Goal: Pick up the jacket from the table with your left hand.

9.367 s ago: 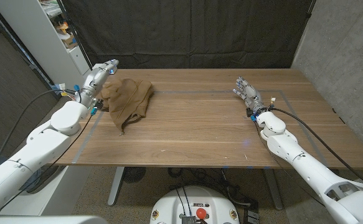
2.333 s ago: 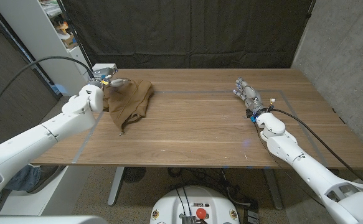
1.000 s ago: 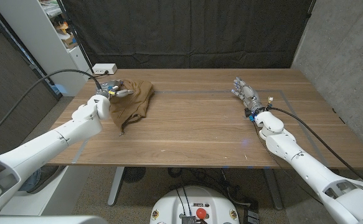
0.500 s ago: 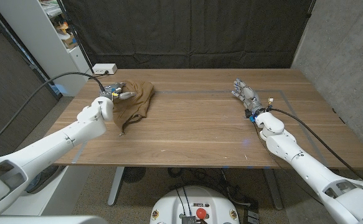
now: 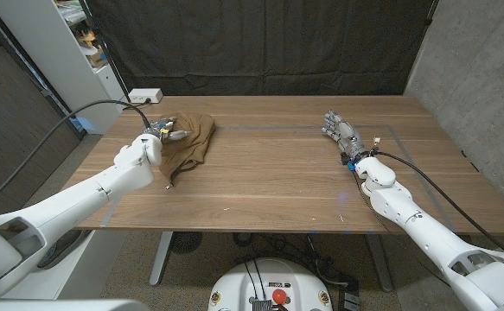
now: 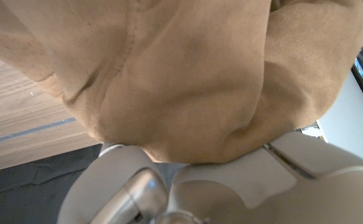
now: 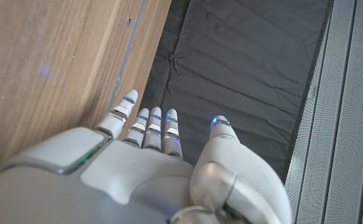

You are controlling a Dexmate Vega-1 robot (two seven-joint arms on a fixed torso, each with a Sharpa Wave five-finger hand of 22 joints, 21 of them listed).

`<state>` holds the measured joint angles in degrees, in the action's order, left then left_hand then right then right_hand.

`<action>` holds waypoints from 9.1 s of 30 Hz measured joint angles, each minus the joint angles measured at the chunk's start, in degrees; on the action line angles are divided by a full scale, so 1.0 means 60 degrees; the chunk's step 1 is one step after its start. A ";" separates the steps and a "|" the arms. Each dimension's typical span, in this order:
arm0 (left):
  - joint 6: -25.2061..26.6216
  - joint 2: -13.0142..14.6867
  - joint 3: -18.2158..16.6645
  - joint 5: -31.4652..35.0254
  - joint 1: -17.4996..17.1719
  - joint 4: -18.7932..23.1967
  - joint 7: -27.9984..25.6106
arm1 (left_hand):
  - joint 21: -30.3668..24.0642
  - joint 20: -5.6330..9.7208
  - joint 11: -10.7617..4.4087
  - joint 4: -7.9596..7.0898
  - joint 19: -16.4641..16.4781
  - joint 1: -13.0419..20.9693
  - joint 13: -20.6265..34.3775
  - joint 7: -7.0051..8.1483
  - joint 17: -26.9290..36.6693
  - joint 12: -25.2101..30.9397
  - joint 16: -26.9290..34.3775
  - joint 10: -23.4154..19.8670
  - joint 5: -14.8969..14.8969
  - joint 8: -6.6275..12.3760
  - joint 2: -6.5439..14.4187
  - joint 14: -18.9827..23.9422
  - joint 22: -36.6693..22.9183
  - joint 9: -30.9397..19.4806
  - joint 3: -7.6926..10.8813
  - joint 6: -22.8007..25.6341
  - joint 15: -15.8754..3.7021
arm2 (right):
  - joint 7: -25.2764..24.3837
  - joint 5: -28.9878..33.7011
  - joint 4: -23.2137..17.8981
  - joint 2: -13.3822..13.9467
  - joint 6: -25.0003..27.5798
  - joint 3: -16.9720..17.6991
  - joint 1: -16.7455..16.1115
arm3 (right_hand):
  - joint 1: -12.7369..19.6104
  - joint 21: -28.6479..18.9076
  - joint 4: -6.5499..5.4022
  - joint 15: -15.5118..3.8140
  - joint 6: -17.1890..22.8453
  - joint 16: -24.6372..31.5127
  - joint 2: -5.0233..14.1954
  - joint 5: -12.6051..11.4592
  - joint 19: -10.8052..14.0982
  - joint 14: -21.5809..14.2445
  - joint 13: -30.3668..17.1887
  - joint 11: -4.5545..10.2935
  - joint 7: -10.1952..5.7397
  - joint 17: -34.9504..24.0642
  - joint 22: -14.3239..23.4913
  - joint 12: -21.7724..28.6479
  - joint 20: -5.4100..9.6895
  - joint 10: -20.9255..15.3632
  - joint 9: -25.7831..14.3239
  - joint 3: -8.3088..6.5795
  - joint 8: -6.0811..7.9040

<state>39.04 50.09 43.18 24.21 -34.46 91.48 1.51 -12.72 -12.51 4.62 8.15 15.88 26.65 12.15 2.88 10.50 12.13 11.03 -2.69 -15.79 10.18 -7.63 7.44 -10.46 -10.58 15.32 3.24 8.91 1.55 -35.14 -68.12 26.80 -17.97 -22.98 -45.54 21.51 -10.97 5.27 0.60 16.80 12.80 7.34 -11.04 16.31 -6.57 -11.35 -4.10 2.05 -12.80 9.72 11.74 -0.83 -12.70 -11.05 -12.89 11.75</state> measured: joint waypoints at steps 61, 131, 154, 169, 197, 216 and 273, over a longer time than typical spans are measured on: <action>0.1085 -0.0423 0.0801 0.0050 0.0555 0.0174 0.0144 | -0.3368 -0.1606 0.1106 -0.0457 0.2281 0.4078 0.0456 -0.1925 0.0036 0.3698 0.2662 -0.1255 -0.0046 0.1499 0.0033 0.2009 0.0004 -0.0202 0.0483 0.1796 0.1721 | -0.0004 -0.0150 -0.0233 0.0032 0.0007 0.0091 -0.0173 | 0.0001 0.0000 0.0027 0.0035 0.0102 0.0000 -0.0001 0.0000 -0.0068 -0.0033 0.0004 0.0053 -0.0103 0.0000 -0.0001 0.0000 -0.0068 -0.0051 0.0000 0.0027 0.0000; 0.2492 0.0461 -0.0283 0.0059 -0.0325 0.3326 -0.0928 | -0.5197 0.2376 -0.1742 -0.0186 0.7106 0.9165 0.6441 -0.0257 0.4954 0.4661 0.4074 -0.5127 -0.0634 0.4807 0.1375 0.6375 -0.0414 -0.3685 0.0795 0.5929 -0.2342 | 0.0152 -0.0362 -0.0625 0.0101 -0.0137 0.0271 -0.0249 | 0.0001 0.0000 0.0053 0.0034 0.0101 0.0000 -0.0001 0.0000 -0.0067 -0.0032 0.0005 0.0053 -0.0102 0.0000 -0.0001 0.0000 -0.0067 -0.0050 0.0000 0.0053 0.0000; 0.2848 0.0685 -0.0395 0.0429 -0.0070 0.4062 -0.0804 | -0.5527 0.2512 -0.1742 -0.0052 0.6968 0.9164 0.6714 -0.0259 0.5046 0.4660 0.3938 -0.5228 -0.0780 0.4809 0.1376 0.6456 -0.0380 -0.3675 0.1085 0.5996 -0.2359 | 0.0125 -0.0400 -0.0716 0.0096 -0.0280 0.0346 -0.0290 | 0.0001 0.0000 0.0053 0.0052 0.0101 0.0000 -0.0001 0.0000 -0.0067 -0.0050 0.0006 0.0052 -0.0102 0.0000 -0.0001 0.0000 -0.0068 -0.0050 0.0000 0.0053 0.0000; 0.3026 0.0732 -0.0337 0.0809 0.0128 0.4390 -0.0553 | -0.5812 0.2526 -0.1778 -0.0068 0.6877 0.9164 0.6892 -0.0356 0.5138 0.4658 0.3904 -0.5368 -0.0842 0.4811 0.1375 0.6553 -0.0380 -0.3637 0.1100 0.6137 -0.2376 | 0.0066 -0.0461 -0.0869 0.0150 -0.0352 0.0457 -0.0439 | 0.0001 0.0000 0.0053 0.0052 0.0100 0.0000 -0.0001 0.0000 -0.0067 -0.0050 0.0006 0.0053 -0.0102 0.0000 -0.0001 0.0000 -0.0067 -0.0050 0.0000 0.0053 0.0000; 0.3399 0.0927 -0.0261 0.1662 0.0506 0.5068 0.0109 | -0.6219 0.2563 -0.1825 -0.0071 0.6639 0.9164 0.7021 -0.0325 0.5308 0.4466 0.3846 -0.5554 -0.0991 0.4838 0.1375 0.6617 -0.0331 -0.3515 0.1200 0.6269 -0.2340 | -0.0011 -0.0500 -0.1172 0.0274 -0.0373 0.0556 -0.0541 | 0.0001 0.0000 0.0053 0.0051 0.0152 0.0000 -0.0001 0.0000 -0.0067 -0.0049 0.0006 0.0052 -0.0050 0.0000 -0.0001 0.0000 -0.0067 -0.0050 0.0000 0.0053 0.0000; 0.3484 0.1020 -0.0412 0.2189 0.0691 0.5371 0.0502 | -0.6569 0.2611 -0.1812 -0.0107 0.6486 0.9165 0.7108 -0.0273 0.5440 0.4327 0.3795 -0.5671 -0.1047 0.4836 0.1375 0.6663 -0.0296 -0.3522 0.1240 0.6321 -0.2293 | -0.0049 -0.0462 -0.1218 0.0234 -0.0368 0.0549 -0.0515 | 0.0001 0.0000 0.0053 0.0051 0.0152 0.0000 -0.0001 0.0000 -0.0067 -0.0049 0.0006 0.0053 -0.0051 0.0000 -0.0001 0.0000 -0.0067 -0.0050 0.0000 0.0053 0.0000; 0.3901 0.0943 -0.1125 0.4087 0.0781 0.6509 0.1876 | -0.7456 0.2717 -0.1812 -0.0134 0.6180 0.9165 0.7493 -0.0307 0.5869 0.3917 0.3813 -0.5944 -0.1299 0.4948 0.1375 0.6755 -0.0120 -0.3685 0.1402 0.6489 -0.2201 | -0.0039 -0.0475 -0.1520 0.0285 -0.0458 0.0604 -0.0560 | 0.0001 0.0000 0.0093 0.0051 0.0151 0.0000 -0.0001 0.0000 -0.0067 -0.0049 0.0007 0.0052 -0.0051 0.0000 -0.0001 0.0000 -0.0067 -0.0050 0.0000 0.0092 0.0000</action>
<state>62.44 55.74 36.43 48.73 -29.78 130.54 12.77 -57.46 3.80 -6.25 7.35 52.95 81.64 57.11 1.03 45.71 35.64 33.91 -38.35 -23.59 39.87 0.62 47.97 -11.18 -32.69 23.73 42.18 -4.30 1.31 -37.98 -77.24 28.51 -20.72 -19.36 -48.90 21.52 -10.97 5.83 0.91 17.70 12.79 7.34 -11.04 15.91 -6.86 -11.31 -3.79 1.74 -12.80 9.72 11.75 -1.23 -13.00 -11.05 -12.33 11.75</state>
